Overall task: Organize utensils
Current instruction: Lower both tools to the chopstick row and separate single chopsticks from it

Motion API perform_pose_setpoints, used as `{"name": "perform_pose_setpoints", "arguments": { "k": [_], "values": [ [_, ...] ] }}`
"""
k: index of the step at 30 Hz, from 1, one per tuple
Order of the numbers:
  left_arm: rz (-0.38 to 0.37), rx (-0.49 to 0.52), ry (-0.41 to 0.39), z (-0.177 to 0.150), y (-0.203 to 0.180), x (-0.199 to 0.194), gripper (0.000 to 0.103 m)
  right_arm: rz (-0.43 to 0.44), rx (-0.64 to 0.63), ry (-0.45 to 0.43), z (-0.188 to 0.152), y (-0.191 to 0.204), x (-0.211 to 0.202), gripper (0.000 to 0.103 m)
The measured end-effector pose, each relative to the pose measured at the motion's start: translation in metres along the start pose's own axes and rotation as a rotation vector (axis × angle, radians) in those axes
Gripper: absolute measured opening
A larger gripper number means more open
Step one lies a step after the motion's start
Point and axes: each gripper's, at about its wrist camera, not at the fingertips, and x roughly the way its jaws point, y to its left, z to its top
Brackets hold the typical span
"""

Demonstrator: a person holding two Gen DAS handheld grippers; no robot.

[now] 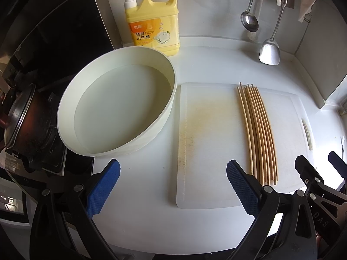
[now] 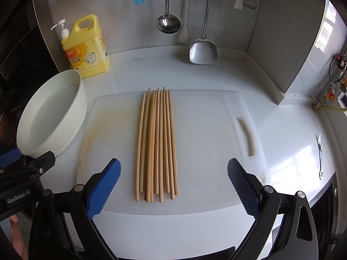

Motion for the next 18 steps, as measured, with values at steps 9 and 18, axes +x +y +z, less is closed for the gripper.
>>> {"name": "perform_pose_setpoints", "arguments": {
  "k": [9, 18],
  "values": [
    [-0.065, 0.022, -0.042, 0.0, 0.002, 0.008, 0.097, 0.01, 0.043, -0.003, -0.008, -0.014, 0.006, 0.094],
    [-0.123, 0.06, -0.033, -0.005, -0.027, 0.041, 0.097, 0.087, 0.081, -0.046, -0.018, -0.044, 0.036, 0.094]
  ]
}}
